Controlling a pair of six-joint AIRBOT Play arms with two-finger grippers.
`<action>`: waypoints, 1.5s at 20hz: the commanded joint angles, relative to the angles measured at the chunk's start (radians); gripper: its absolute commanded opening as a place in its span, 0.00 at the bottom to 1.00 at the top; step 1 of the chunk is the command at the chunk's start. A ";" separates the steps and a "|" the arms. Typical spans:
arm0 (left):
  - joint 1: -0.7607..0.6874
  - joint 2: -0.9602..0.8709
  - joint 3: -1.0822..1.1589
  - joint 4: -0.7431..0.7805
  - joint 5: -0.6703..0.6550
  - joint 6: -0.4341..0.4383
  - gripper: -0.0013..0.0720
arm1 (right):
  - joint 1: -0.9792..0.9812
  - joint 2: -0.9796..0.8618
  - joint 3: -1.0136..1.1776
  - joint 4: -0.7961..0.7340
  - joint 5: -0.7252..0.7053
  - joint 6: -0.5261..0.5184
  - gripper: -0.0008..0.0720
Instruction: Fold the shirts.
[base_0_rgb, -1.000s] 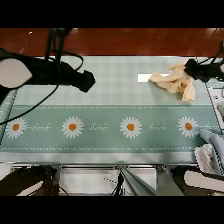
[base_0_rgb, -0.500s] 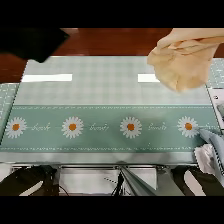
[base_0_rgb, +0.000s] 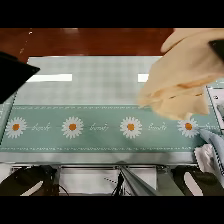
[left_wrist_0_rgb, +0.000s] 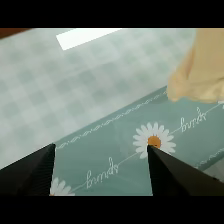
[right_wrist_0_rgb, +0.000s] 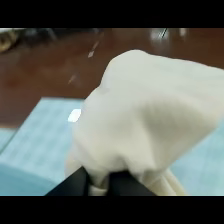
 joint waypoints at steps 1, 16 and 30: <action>0.000 0.002 -0.072 0.000 -0.044 -0.011 0.98 | 0.234 -0.062 -0.002 -0.198 0.074 0.086 0.06; 0.001 0.002 -0.338 0.118 -0.174 -0.024 0.67 | 0.999 -0.631 -0.185 -0.575 -0.216 0.346 0.70; 0.001 0.007 -1.107 -0.347 0.312 -0.011 0.93 | 0.013 -0.112 -0.259 -0.770 0.191 0.140 0.80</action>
